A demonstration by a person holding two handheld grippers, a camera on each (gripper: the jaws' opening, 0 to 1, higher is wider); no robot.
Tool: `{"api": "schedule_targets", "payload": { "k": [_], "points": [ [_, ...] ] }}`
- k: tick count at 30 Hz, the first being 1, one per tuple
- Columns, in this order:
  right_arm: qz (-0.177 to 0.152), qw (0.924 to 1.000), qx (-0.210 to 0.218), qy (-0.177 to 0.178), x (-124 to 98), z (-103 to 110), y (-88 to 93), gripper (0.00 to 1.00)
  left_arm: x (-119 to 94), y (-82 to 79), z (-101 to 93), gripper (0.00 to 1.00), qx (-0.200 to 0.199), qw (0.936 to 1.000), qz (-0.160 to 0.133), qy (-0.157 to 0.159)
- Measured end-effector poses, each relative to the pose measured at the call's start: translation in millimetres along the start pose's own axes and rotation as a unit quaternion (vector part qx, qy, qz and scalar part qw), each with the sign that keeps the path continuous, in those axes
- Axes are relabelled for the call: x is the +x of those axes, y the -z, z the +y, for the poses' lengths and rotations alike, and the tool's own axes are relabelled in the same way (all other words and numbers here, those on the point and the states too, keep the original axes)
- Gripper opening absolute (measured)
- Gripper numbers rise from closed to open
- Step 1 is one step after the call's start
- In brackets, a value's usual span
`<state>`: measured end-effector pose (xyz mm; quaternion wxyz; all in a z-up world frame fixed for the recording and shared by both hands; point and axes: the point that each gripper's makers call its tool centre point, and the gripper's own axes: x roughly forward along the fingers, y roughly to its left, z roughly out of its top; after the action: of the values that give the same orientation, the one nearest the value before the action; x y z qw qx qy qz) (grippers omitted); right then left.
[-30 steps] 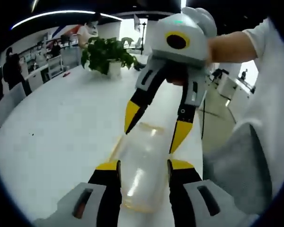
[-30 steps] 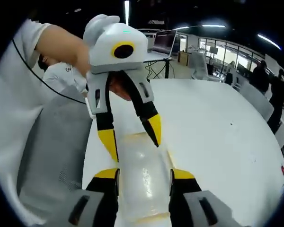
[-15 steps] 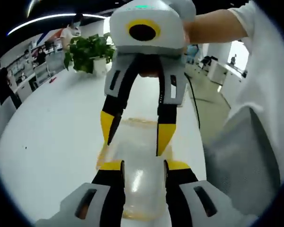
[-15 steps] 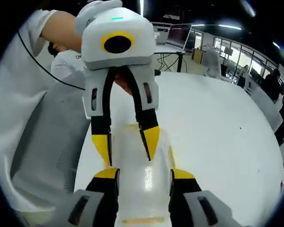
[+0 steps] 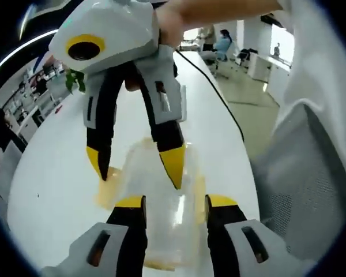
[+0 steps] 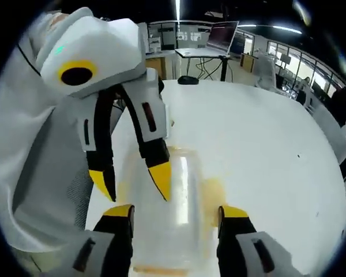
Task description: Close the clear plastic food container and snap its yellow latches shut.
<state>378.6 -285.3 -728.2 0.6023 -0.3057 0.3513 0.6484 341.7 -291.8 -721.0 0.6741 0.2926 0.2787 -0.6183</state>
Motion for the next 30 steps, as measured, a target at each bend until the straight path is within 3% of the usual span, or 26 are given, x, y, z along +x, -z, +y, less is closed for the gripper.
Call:
{"api": "schedule_targets", "payload": {
  "k": [1,2,4,7,12,14,16,20,24,30],
  "points": [
    [0.016,0.9996,-0.022,-0.001,0.9,-2.5,3.7,0.64,0.1,-0.4,-0.9,0.40,0.000,1.0000,-0.001,0.003],
    [0.025,0.9995,-0.019,-0.002,1.6,-4.2,5.7,0.61,0.1,0.2,0.1,0.40,0.005,1.0000,0.000,-0.001],
    [0.010,0.9993,0.019,-0.031,3.4,1.6,-1.1,0.59,0.8,2.1,1.4,0.41,0.003,1.0000,0.004,-0.002],
    [0.008,0.9993,0.005,-0.035,0.7,-1.8,-5.9,0.51,3.0,2.6,1.5,0.42,0.011,0.9999,0.006,-0.004],
    [0.053,0.9978,-0.012,-0.039,2.9,-6.6,-3.9,0.51,6.3,3.7,2.2,0.44,0.057,0.9978,0.029,-0.018],
    [0.066,0.9971,-0.009,-0.036,3.8,-8.8,-3.9,0.48,7.4,2.0,0.7,0.43,0.052,0.9981,0.028,-0.018],
    [0.086,0.9954,-0.036,-0.025,5.0,-13.8,-0.6,0.43,7.7,2.7,1.6,0.43,0.056,0.9977,0.033,-0.021],
    [0.098,0.9944,-0.032,-0.021,4.4,-16.4,-1.5,0.46,8.7,3.9,3.1,0.43,0.069,0.9964,0.045,-0.022],
    [0.115,0.9927,-0.023,-0.027,5.1,-12.6,0.3,0.42,10.5,8.0,1.0,0.44,0.109,0.9916,0.062,-0.033],
    [0.136,0.9900,-0.023,-0.031,6.1,-13.6,1.2,0.43,10.1,6.6,3.3,0.43,0.092,0.9937,0.057,-0.029]
  ]
}}
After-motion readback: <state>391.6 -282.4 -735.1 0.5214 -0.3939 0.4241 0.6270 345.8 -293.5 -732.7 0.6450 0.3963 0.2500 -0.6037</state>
